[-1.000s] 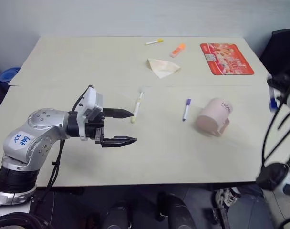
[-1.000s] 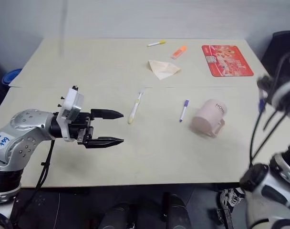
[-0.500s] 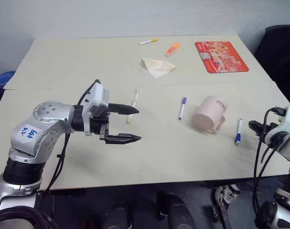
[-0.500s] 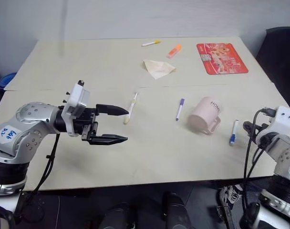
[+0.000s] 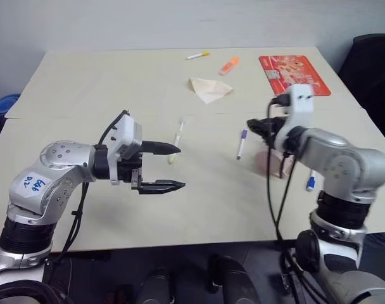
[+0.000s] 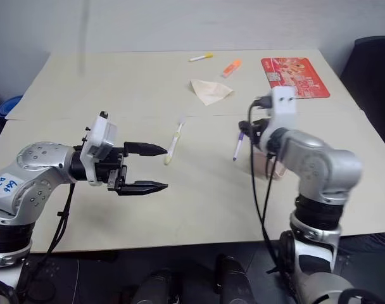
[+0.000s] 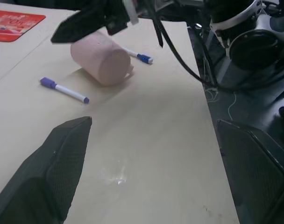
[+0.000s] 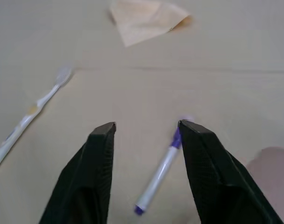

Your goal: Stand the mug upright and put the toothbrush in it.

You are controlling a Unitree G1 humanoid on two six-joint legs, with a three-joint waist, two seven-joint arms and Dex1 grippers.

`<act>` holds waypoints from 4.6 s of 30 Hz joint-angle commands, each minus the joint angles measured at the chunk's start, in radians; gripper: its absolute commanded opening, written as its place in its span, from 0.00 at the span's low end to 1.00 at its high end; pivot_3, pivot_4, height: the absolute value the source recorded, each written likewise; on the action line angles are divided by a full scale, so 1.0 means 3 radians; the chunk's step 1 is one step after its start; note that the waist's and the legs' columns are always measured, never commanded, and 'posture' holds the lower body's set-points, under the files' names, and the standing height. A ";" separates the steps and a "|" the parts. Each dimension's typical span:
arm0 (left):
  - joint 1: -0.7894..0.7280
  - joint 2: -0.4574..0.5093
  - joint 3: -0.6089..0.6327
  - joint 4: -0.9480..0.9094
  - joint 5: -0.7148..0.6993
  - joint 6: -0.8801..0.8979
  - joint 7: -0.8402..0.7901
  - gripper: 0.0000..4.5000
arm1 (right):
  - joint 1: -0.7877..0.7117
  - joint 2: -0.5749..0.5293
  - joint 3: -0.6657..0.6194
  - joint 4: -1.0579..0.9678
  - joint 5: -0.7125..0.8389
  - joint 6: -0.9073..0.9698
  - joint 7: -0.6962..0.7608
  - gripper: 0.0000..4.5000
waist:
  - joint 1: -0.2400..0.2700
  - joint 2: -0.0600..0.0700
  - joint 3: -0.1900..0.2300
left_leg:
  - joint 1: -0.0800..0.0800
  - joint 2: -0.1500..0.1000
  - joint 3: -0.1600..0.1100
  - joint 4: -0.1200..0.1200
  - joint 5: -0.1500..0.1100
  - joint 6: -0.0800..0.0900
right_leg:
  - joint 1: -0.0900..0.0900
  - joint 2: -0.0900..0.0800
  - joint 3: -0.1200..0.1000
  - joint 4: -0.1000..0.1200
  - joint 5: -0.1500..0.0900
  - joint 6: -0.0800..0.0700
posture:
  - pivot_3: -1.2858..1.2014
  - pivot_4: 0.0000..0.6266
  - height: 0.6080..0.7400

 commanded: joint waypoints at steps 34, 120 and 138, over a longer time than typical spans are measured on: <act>0.0004 -0.0001 0.0172 -0.0142 -0.0005 -0.0062 0.0207 1.00 | -0.0480 0.0664 -0.0125 0.1499 -0.0560 -0.0463 -0.0782 0.51 | -0.0067 0.0001 0.0000 | -0.0003 0.0002 -0.0005 0.0007 -0.0003 0.0005 | 0.0002 -0.0001 -0.0002 -0.0001 0.0003 0.0005 | 0.52 0.24 1.00; -0.0577 -0.0447 -0.0249 0.0261 0.0167 -0.0239 -0.0190 1.00 | 0.0790 -0.1251 -0.0474 -0.0220 -0.0003 0.0632 0.0533 0.71 | 0.0028 0.0016 0.0007 | -0.0001 -0.0012 -0.0007 -0.0004 0.0010 0.0008 | 0.0006 0.0010 0.0027 -0.0018 0.0014 0.0014 | 0.52 0.24 1.00; -0.0637 -0.0423 -0.0264 0.0334 0.0214 -0.0317 -0.0229 1.00 | 0.0660 -0.1271 -0.0342 0.0534 -0.0119 0.0117 0.0573 0.71 | 0.0028 0.0016 0.0007 | -0.0001 -0.0012 -0.0006 -0.0003 0.0010 0.0008 | 0.0006 0.0010 0.0027 -0.0017 0.0014 0.0014 | 0.52 0.24 1.00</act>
